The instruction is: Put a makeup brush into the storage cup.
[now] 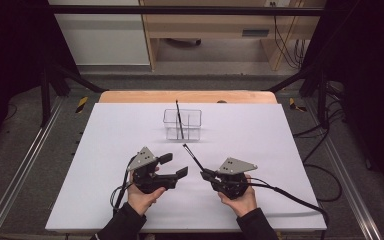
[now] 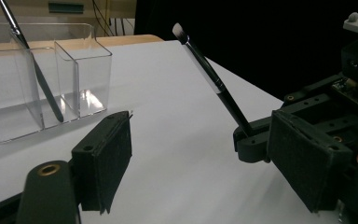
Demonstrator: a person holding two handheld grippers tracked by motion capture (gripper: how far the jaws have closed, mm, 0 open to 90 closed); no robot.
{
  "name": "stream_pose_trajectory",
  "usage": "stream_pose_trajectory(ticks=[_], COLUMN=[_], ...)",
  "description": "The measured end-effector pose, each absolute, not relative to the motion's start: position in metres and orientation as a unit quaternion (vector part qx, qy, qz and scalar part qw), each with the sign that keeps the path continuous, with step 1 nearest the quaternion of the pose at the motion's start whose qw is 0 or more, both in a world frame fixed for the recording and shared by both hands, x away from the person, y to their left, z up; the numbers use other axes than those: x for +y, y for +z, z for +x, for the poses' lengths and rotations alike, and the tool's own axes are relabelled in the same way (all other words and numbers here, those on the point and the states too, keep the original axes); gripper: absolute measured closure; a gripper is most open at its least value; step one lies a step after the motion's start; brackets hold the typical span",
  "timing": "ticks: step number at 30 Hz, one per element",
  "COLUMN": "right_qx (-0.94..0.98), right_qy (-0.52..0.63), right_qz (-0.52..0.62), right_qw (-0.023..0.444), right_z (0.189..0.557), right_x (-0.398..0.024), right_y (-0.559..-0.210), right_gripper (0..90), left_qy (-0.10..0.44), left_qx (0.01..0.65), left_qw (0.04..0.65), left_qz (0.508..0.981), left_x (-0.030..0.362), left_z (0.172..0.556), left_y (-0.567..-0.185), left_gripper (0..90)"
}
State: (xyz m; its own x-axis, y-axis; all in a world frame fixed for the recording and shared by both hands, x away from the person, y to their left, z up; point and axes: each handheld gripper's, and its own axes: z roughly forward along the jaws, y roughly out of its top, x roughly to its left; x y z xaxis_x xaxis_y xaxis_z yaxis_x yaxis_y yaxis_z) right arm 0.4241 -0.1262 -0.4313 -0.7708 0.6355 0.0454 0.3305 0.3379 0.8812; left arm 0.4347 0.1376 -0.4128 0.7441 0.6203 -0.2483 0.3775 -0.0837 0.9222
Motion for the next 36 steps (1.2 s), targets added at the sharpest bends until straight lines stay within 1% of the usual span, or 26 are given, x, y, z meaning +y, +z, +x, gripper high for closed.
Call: stream_pose_trajectory(ticks=[21,29,36], right_qx=[0.793,0.790,0.786], right_qy=[0.504,0.509,0.514], right_qz=[0.307,0.308,0.310], right_qw=[0.149,0.147,0.146], right_z=[0.422,0.422,0.422], right_x=[-0.123,-0.123,-0.122], right_y=[-0.434,-0.434,-0.433], right_gripper=[84.2,84.2,84.3], left_qy=[0.079,0.071,0.058], left_qx=[0.353,0.352,0.358], left_qw=[0.609,0.616,0.622], left_qz=[0.706,0.701,0.694], left_x=[0.129,0.123,0.119], left_z=[0.446,0.448,0.452], left_y=[-0.411,-0.411,-0.413], left_gripper=[25.1,27.9,33.9])
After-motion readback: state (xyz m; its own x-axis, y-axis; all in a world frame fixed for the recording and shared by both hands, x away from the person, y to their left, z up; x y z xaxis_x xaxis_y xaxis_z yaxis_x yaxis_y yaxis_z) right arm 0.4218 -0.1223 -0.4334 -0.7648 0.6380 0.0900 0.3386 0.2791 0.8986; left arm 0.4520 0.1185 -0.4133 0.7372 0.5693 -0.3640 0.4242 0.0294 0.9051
